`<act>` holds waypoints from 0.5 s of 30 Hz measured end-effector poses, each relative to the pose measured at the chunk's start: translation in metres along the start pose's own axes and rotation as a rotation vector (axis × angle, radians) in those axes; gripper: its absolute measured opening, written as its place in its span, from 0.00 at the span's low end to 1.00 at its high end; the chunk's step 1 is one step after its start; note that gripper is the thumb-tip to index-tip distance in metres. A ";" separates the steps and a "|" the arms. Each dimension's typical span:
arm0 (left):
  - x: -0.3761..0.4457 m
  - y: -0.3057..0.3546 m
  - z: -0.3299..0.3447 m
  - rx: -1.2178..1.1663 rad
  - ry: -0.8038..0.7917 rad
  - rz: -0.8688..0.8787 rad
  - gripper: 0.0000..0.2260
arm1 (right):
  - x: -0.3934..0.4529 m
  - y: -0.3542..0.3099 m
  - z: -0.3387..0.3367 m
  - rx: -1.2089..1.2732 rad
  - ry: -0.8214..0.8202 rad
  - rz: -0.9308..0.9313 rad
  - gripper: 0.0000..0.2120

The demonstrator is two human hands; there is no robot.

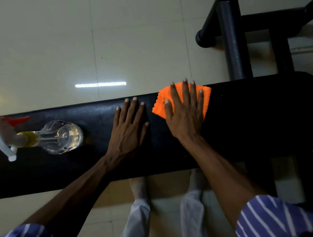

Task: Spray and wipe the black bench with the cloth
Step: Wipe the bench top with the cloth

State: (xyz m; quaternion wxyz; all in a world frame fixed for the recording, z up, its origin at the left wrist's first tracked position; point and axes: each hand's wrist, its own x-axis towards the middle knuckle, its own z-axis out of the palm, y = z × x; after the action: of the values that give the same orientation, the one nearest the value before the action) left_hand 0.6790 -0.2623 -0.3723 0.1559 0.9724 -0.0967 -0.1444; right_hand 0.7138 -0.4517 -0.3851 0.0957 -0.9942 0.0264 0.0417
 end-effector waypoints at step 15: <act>0.027 0.028 0.004 -0.037 0.034 0.092 0.26 | -0.019 0.053 -0.012 -0.027 -0.004 -0.059 0.28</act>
State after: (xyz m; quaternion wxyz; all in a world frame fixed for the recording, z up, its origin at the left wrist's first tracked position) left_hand 0.6987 -0.2956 -0.3736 0.1819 0.9662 -0.1358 -0.1224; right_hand 0.6929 -0.5053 -0.3813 0.0835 -0.9957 -0.0037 0.0410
